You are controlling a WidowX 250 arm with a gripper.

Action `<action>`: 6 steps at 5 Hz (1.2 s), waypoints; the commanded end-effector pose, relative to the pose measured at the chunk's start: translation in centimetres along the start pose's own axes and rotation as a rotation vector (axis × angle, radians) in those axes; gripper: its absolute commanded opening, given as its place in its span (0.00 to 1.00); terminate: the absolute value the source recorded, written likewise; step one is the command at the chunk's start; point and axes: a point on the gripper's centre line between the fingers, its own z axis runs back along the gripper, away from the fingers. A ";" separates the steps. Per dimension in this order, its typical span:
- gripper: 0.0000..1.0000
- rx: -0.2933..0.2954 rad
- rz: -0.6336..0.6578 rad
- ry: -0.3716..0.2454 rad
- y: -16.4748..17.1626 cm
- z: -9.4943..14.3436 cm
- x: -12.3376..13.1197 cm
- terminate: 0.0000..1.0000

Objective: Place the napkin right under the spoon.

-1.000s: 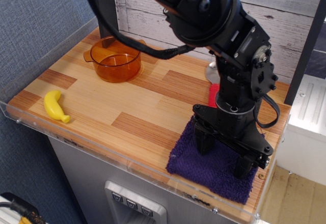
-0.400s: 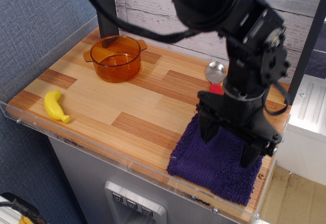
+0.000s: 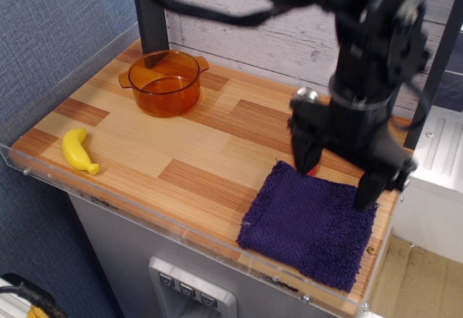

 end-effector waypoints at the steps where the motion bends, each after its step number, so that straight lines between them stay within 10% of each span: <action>1: 1.00 -0.002 -0.009 -0.040 0.0 2.4 1.0 0.00; 6: 1.00 0.054 0.212 -0.023 14.7 2.8 -0.3 0.00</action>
